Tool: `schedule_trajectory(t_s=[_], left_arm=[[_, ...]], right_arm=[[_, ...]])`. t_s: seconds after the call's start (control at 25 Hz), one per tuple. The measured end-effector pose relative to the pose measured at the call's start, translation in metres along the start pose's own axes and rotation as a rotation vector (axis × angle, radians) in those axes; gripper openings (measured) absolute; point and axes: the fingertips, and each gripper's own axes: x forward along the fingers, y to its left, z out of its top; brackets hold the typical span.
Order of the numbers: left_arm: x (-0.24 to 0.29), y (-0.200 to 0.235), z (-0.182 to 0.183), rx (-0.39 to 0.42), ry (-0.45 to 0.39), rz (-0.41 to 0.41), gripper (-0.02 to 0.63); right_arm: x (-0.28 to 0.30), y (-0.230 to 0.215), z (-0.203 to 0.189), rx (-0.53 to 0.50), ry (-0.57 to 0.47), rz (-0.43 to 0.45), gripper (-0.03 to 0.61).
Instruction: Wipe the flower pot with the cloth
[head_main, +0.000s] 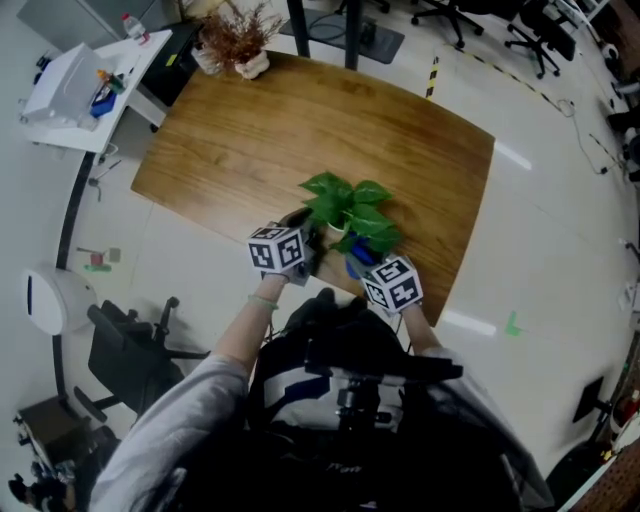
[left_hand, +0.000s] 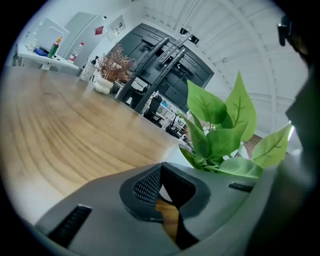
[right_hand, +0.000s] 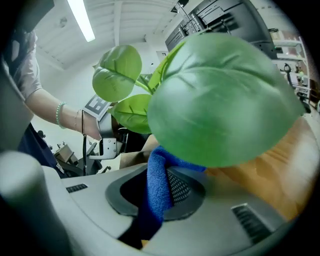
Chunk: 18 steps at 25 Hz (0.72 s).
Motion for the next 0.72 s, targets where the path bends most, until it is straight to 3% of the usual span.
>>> schedule_trajectory(t_s=[0.32,0.56,0.72], left_arm=[[-0.010,-0.010,0.006,-0.016,-0.033,-0.026,0.008],[-0.030,-0.028,-0.020,-0.061,-0.036,-0.047,0.008],[-0.029,-0.039,-0.037,-0.060,0.002,-0.076,0.008]], right_arm=[[-0.020,-0.008,-0.013,0.055,-0.003,-0.033,0.060],[-0.064,-0.064,-0.027,0.034,0.016,-0.141,0.060],[-0.063,-0.096,-0.003,-0.028,0.003,-0.164,0.060]])
